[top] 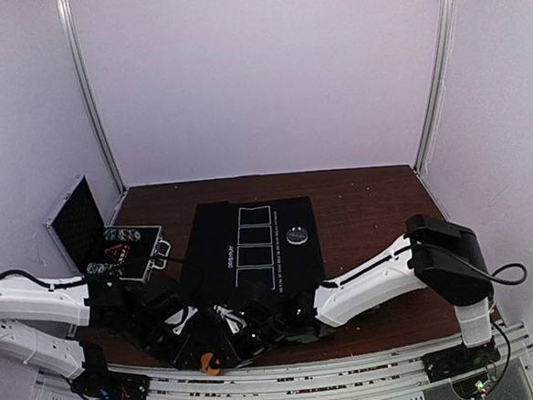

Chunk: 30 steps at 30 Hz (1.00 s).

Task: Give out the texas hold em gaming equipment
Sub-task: Pick up the big blind button from the corner of the board, then place the big blind button in the big blind area.

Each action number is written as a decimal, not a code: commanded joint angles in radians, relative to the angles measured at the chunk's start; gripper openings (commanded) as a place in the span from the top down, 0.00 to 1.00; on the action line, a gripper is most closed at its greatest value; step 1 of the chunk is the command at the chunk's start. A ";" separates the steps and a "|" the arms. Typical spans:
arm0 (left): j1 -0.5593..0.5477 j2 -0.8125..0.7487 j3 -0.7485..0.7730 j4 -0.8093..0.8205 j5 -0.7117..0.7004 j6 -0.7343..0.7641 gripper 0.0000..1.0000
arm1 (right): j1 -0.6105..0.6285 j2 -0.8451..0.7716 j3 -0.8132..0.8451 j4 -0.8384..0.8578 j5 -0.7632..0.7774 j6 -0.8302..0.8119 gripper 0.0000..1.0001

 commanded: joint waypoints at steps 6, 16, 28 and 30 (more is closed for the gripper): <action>0.173 0.031 0.275 -0.167 -0.245 0.204 0.59 | -0.122 -0.228 0.023 -0.310 -0.030 -0.140 1.00; 0.484 0.110 0.393 -0.136 -0.328 0.348 0.50 | -0.308 -0.052 0.273 -0.260 0.057 -0.131 1.00; 0.562 0.167 0.390 -0.039 -0.344 0.392 0.45 | -0.344 0.339 0.638 -0.118 0.043 0.044 1.00; 0.570 0.182 0.394 -0.037 -0.343 0.408 0.44 | -0.344 0.381 0.678 -0.120 0.039 0.064 1.00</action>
